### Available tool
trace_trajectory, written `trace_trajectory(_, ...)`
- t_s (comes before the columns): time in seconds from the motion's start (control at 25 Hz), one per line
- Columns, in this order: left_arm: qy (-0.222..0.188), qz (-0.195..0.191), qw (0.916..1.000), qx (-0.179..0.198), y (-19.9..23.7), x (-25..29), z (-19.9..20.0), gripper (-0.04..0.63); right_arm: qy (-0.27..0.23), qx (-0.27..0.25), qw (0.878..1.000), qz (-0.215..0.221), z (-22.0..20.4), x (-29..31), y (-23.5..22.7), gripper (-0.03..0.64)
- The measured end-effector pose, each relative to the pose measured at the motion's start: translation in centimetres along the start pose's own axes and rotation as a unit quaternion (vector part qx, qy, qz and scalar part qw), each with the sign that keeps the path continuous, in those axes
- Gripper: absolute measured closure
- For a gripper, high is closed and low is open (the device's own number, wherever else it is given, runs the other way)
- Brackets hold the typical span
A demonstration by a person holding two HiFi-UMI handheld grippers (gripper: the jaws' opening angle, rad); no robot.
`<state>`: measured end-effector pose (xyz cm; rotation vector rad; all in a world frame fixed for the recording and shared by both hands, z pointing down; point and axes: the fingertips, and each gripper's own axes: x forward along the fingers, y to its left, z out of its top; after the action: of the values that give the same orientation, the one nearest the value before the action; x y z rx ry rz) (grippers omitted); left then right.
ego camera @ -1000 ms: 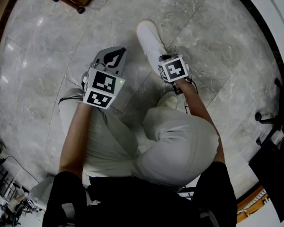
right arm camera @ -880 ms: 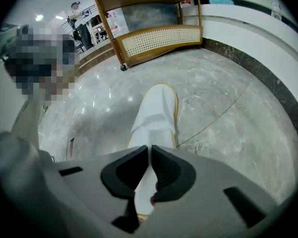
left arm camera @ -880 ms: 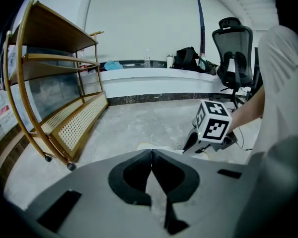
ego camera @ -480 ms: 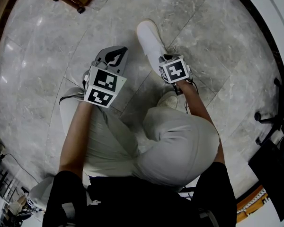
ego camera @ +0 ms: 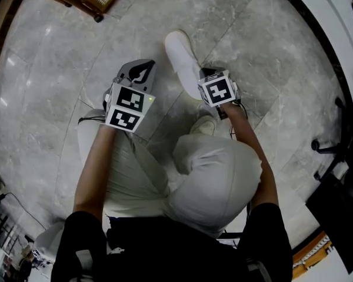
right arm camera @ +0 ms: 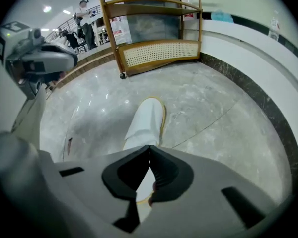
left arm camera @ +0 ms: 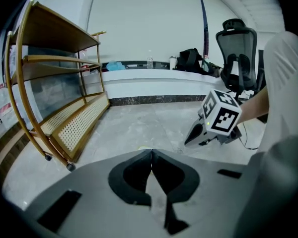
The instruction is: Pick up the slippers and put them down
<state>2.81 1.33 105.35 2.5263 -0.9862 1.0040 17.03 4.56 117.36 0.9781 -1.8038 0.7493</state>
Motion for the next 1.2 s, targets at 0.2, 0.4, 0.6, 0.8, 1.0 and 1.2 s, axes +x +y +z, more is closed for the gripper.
trace_trajectory(0.2,0.005,0.005,0.9985,-0.054,0.8,-0.1,0.4,0.591,-0.019,0.010,1.000,-0.020,1.9,-2.9,-1.4,0.617)
trace_trajectory(0.4,-0.006,0.014,0.9967,-0.080,1.4,-0.5,3.4,0.591,-0.043,0.024,0.998,-0.027,3.8,-6.3,-3.3,0.618)
trace_trajectory(0.6,0.000,0.021,0.9981,-0.058,1.5,-1.6,6.6,0.591,-0.063,0.037,0.997,-0.027,6.4,-11.3,-4.2,0.618)
trace_trajectory(0.8,0.001,0.015,0.9978,-0.064,0.6,-4.4,10.6,0.591,-0.087,0.046,0.995,-0.027,9.7,-17.8,-4.6,0.618)
trace_trajectory(1.0,0.005,0.015,0.9975,-0.069,0.7,-8.5,15.7,0.591,-0.094,0.049,0.994,-0.023,12.9,-24.6,-4.5,0.618)
trace_trajectory(1.2,0.003,0.018,0.9967,-0.079,1.2,-13.6,22.0,0.591,-0.105,0.062,0.992,-0.016,16.2,-32.1,-4.0,0.618)
